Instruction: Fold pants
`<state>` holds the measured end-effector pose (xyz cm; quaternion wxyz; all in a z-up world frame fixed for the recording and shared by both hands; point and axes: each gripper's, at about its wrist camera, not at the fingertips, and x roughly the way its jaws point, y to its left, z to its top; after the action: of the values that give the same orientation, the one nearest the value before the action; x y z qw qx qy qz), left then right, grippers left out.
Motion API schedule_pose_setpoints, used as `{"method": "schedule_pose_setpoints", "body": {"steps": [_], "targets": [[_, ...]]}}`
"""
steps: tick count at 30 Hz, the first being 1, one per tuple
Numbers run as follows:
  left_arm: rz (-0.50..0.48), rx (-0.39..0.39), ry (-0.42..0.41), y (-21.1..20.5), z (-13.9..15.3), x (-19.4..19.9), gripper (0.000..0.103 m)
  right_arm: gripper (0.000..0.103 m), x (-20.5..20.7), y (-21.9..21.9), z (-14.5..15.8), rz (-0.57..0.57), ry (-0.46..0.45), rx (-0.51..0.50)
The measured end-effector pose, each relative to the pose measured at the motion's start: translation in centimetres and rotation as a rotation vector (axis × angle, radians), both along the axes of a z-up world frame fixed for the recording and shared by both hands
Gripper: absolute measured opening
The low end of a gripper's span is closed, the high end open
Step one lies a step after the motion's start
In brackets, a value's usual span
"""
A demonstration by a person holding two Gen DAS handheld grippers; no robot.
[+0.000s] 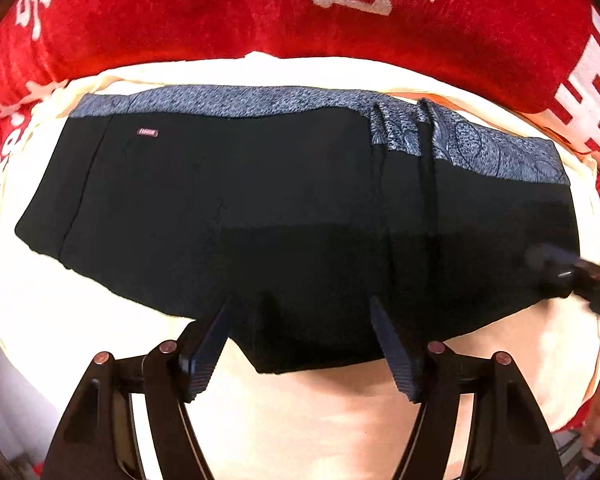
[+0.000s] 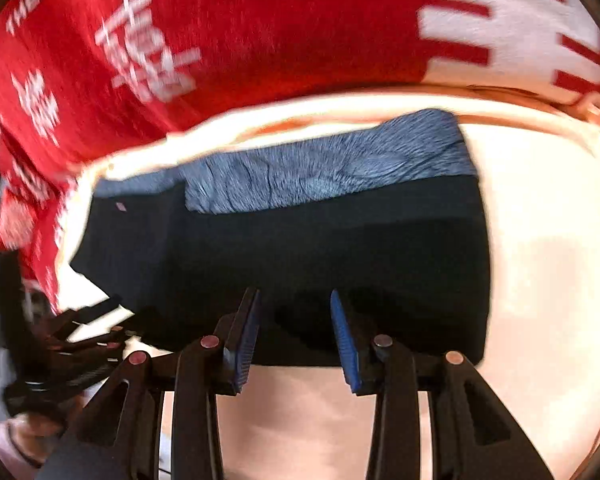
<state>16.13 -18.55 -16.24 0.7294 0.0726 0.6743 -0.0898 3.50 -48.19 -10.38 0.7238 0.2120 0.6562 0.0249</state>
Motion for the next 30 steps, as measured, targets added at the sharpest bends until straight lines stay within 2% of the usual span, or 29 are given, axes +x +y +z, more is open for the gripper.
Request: {"method": "schedule_pose_setpoints", "body": {"steps": [3, 7, 11, 16, 22, 26, 30], "targets": [[0.028, 0.031, -0.003, -0.2, 0.1, -0.4, 0.072, 0.04, 0.8, 0.3, -2.1, 0.032, 0.045, -0.002], [0.063, 0.05, -0.005, -0.4, 0.1, -1.0, 0.072, 0.046, 1.1, 1.4, -1.4, 0.122, 0.039, 0.007], [0.095, 0.056, -0.002, 0.1, 0.1, -1.6, 0.072, 0.049, 0.2, 3.0, -0.4, 0.22, 0.019, -0.039], [0.097, 0.027, 0.011, 1.8, -0.3, -1.6, 0.072, 0.052, 0.1, 4.1, 0.4, 0.215, 0.025, -0.05], [0.046, 0.007, 0.007, 4.7, -0.3, -1.0, 0.072, 0.053, 0.0, 6.9, 1.0, 0.176, 0.027, -0.102], [0.074, -0.031, 0.012, 8.6, -0.4, 0.1, 0.072, 0.053, 0.3, 10.0, 1.9, 0.158, 0.001, -0.151], [0.165, -0.157, -0.019, 13.7, -0.2, 1.4, 0.072, 0.057, 1.4, 12.6, 1.3, 0.172, -0.004, -0.178]]}}
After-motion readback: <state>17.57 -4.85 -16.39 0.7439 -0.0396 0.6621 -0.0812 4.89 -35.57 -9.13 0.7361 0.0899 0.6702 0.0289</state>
